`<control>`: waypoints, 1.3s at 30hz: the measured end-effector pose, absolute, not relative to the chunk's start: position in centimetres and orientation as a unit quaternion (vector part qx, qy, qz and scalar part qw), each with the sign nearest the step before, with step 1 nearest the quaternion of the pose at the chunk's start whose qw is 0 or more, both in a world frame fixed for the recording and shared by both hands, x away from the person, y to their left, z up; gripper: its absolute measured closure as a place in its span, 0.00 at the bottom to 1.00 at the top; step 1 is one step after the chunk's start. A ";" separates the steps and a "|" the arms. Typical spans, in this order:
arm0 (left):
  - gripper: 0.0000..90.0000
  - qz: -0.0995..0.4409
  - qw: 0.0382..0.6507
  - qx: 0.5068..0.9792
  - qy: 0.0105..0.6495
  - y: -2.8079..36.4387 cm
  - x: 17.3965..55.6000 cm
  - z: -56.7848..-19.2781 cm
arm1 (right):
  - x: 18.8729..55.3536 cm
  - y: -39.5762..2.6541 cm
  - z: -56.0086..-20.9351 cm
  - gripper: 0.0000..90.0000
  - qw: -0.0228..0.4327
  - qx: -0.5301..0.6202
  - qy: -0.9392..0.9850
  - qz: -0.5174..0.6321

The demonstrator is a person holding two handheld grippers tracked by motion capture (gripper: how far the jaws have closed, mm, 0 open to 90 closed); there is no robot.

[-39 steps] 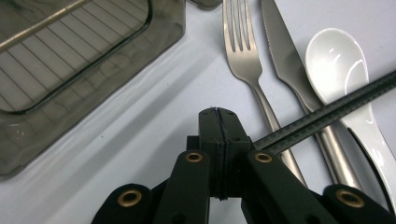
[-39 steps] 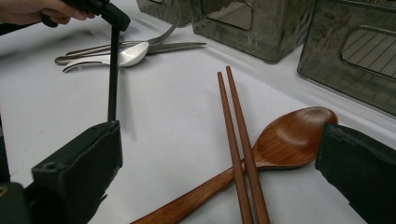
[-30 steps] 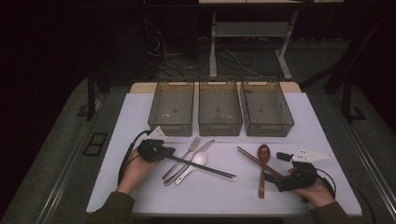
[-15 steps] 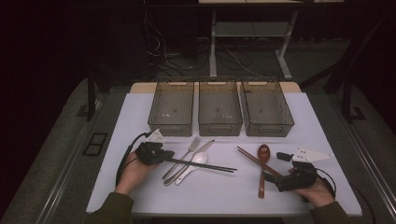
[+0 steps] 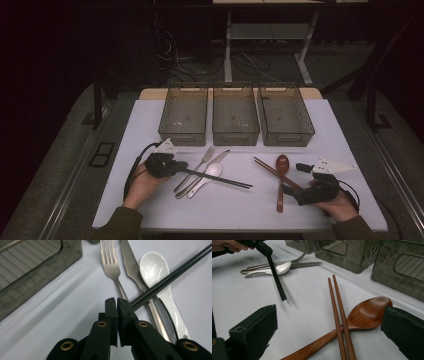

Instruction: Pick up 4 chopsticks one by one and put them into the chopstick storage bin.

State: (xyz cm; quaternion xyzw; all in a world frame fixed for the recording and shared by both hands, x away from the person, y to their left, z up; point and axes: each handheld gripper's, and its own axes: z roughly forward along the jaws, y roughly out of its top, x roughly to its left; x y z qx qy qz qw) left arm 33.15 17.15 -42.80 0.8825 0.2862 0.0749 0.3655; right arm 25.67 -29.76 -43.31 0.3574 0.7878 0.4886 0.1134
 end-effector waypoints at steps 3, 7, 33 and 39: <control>0.94 0.076 0.370 0.881 0.284 17.0 33.1 -42.7 | 25.7 -29.7 -43.3 0.00 0.113 0.357 0.788 0.488; 0.92 0.077 0.373 0.882 0.277 16.8 33.1 -42.6 | 25.7 -29.7 -43.3 0.00 0.113 0.357 0.788 0.489; 0.98 0.019 0.405 0.893 0.194 12.2 30.9 -41.8 | 25.7 -29.8 -43.3 0.00 0.114 0.358 0.788 0.488; 0.99 -0.009 0.395 0.904 0.164 10.1 29.8 -42.4 | 25.7 -29.8 -43.3 0.00 0.114 0.357 0.788 0.489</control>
